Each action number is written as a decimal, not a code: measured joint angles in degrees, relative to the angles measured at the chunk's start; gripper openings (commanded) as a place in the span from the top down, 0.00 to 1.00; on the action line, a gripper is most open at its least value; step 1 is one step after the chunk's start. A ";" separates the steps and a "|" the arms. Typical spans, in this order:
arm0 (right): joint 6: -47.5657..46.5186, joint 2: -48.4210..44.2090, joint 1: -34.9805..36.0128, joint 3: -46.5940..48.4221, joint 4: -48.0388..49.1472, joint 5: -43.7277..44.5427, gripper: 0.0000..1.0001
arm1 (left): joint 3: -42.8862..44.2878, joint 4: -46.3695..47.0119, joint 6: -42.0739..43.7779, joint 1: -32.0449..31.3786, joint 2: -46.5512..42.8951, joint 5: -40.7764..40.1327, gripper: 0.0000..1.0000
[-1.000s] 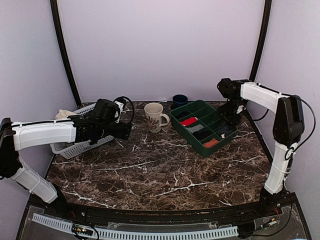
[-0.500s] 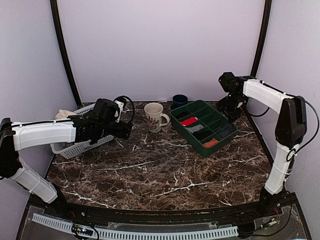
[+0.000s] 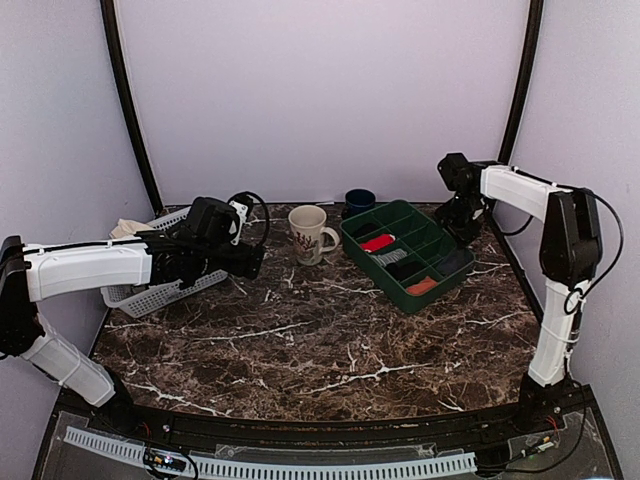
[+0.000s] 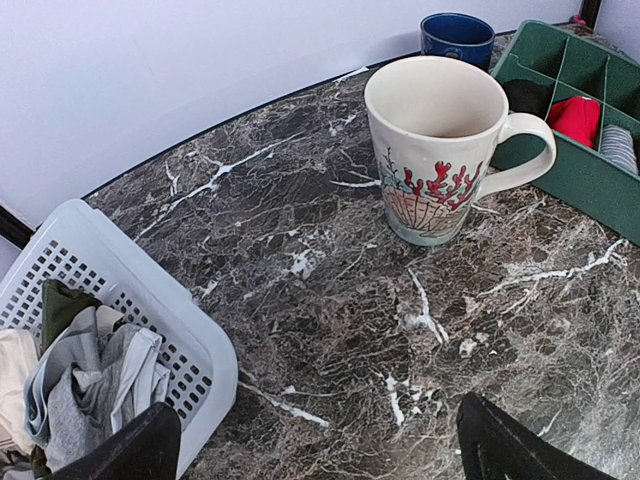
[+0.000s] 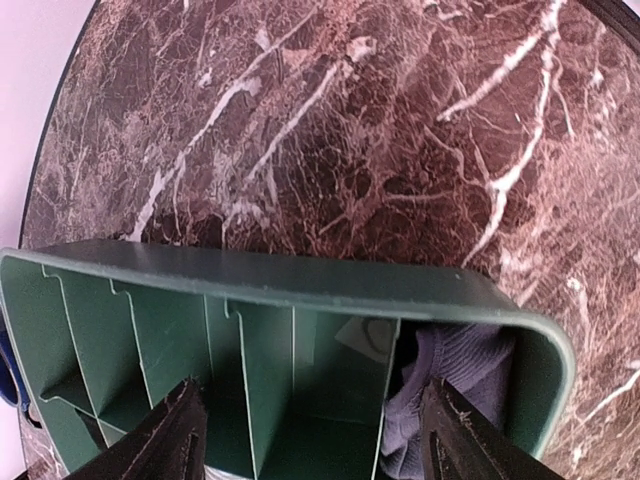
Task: Roll the underwear
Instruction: Adjust the underwear in the storage box.
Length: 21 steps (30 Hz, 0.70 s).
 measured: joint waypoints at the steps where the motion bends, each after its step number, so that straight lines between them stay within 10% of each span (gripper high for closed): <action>1: -0.31 0.22 -0.24 -0.02 0.48 0.07 0.30 | 0.00 0.00 0.11 0.00 0.00 0.00 0.01; 21: -2.32 4.55 -1.38 -5.73 8.61 -0.68 0.31 | 0.00 0.02 1.27 0.07 0.02 0.22 0.01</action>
